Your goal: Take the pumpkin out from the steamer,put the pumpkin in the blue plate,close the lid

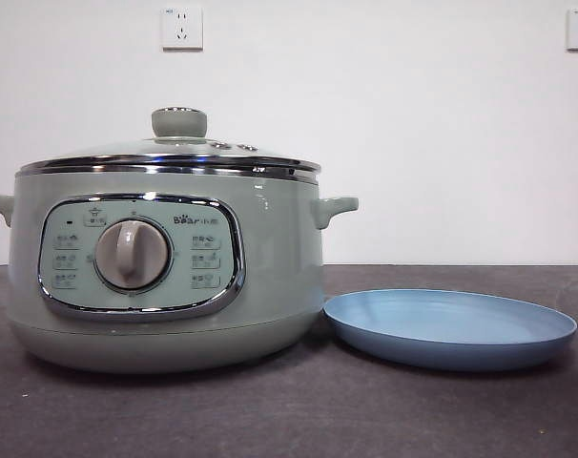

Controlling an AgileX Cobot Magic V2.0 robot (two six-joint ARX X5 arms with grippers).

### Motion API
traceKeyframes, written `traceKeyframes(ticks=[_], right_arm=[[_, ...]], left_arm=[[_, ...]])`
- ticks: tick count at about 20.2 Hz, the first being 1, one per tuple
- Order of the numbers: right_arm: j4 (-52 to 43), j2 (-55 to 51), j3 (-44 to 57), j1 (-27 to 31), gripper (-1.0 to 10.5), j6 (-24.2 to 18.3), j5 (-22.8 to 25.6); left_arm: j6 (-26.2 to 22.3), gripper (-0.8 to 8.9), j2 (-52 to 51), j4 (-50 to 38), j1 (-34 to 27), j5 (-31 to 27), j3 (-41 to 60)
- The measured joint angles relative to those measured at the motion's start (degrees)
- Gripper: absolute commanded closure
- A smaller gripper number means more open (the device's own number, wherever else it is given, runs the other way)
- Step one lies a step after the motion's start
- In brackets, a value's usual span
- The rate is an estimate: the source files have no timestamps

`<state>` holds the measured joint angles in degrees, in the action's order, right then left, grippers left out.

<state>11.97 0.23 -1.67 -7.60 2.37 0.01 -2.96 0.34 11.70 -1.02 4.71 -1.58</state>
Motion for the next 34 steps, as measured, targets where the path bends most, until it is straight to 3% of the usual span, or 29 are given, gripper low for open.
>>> traceKeyframes(ticks=[6, 12, 19, 26, 34], right_arm=[[0.0, 0.0, 0.0, 0.0, 9.6, 0.6, 0.0], [0.0, 0.0, 0.0, 0.0, 9.6, 7.5, 0.0], [0.0, 0.0, 0.0, 0.0, 9.6, 14.0, -0.1], [-0.1, 0.0, 0.0, 0.0, 9.6, 15.9, -4.3], [3.9, 2.1, -1.8, 0.0, 9.6, 19.6, -5.9]], left_arm=[[0.0, 8.16, 0.0, 0.0, 0.0, 0.0, 0.0], [0.6, 8.16, 0.0, 0.0, 0.0, 0.7, 0.0], [8.0, 8.16, 0.0, -0.4, 0.0, 6.9, 0.0], [13.8, 8.19, 0.0, -0.4, 0.0, 7.5, 0.0], [19.2, 8.20, 0.0, 0.9, 0.0, 8.5, -0.6]])
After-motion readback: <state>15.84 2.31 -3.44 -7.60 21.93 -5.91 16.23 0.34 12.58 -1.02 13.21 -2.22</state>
